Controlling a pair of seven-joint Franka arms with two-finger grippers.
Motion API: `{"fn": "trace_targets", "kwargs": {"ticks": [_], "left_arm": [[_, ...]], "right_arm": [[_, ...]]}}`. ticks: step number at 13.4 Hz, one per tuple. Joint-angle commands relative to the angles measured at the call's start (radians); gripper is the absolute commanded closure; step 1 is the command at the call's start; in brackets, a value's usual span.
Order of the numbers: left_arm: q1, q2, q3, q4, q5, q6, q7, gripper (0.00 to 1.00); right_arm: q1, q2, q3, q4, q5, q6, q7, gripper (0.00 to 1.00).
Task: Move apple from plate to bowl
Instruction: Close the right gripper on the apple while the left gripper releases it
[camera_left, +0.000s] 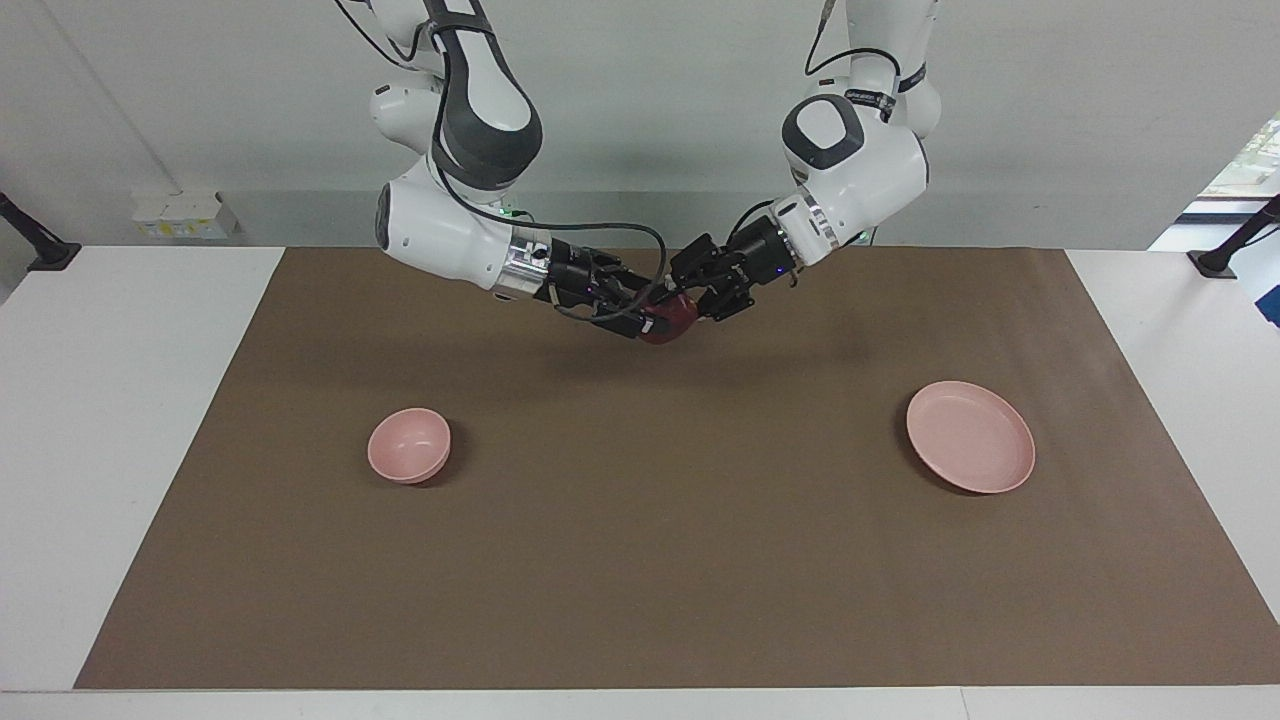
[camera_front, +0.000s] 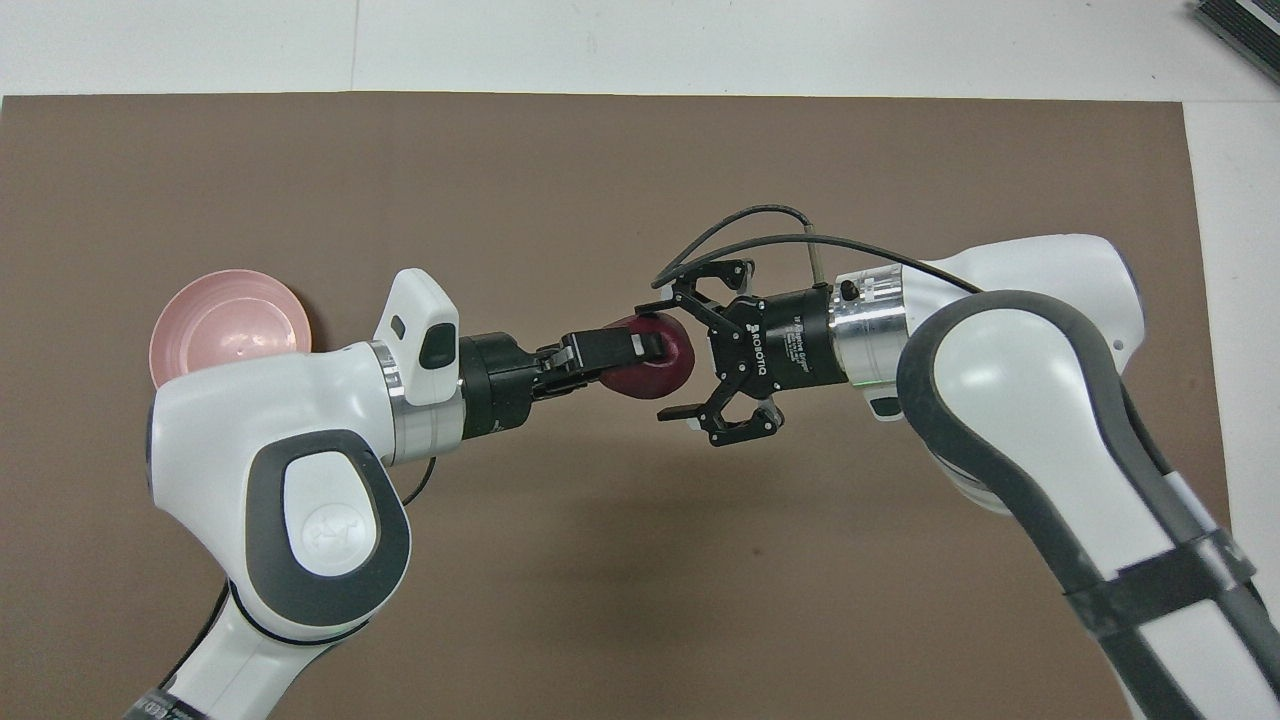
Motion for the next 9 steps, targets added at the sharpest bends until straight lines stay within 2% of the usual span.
{"fn": "trace_targets", "kwargs": {"ticks": [1,6,7,8,9], "left_arm": [[-0.015,-0.023,0.013,-0.009,-0.009,0.009,-0.009,1.0],[-0.015,-0.026,0.013,-0.009,-0.008,0.003,-0.009,0.97],[-0.015,-0.026,0.013,-0.009,-0.008,0.003,-0.009,0.83],[-0.015,-0.023,0.013,-0.003,-0.006,0.006,-0.013,0.28],[-0.015,-0.021,0.013,0.0,-0.005,0.016,-0.016,0.0]], "right_arm": [[0.01,-0.003,0.002,-0.01,0.002,-0.002,-0.032,1.0],[-0.011,0.004,-0.002,0.005,0.001,-0.044,-0.043,1.0],[-0.024,0.004,-0.002,0.01,-0.004,-0.059,-0.048,1.0],[-0.04,0.004,-0.002,0.017,-0.022,-0.077,-0.048,1.0],[-0.063,0.006,-0.002,0.022,-0.039,-0.105,-0.052,1.0]]}}
